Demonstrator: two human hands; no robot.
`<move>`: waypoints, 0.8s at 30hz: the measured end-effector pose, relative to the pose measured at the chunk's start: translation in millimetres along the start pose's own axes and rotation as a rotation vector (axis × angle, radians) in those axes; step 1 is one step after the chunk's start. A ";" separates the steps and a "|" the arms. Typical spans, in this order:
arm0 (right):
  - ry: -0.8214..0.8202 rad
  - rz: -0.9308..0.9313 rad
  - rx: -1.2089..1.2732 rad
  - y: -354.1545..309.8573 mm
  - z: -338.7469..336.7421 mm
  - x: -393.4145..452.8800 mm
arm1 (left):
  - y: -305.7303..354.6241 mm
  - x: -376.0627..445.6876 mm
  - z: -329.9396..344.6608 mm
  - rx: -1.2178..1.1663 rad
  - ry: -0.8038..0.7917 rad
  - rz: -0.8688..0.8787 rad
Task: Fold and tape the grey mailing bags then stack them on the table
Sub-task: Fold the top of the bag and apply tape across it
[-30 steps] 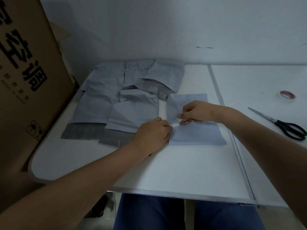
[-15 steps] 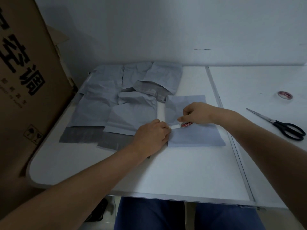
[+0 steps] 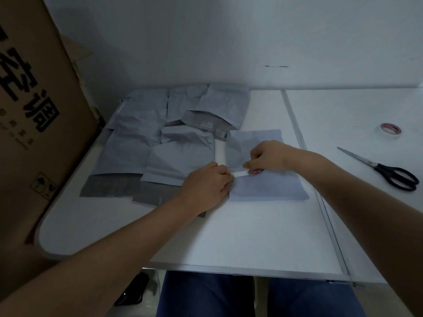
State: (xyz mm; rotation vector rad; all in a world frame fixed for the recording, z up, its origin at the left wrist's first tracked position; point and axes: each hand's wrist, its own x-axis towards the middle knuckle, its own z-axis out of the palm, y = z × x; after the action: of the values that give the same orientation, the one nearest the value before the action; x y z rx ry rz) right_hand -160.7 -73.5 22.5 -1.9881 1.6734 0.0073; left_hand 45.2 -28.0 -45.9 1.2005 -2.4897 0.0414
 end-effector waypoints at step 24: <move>-0.015 0.012 0.202 4.5 4.0 -6.0 | 2.7 15.5 13.9 -0.141 -0.047 0.116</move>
State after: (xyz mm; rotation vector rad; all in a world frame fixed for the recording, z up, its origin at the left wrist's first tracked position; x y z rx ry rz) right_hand -164.8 -66.8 19.3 -1.8236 1.6085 -0.1367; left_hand 29.9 -40.5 -53.2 1.0111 -2.5523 -0.1311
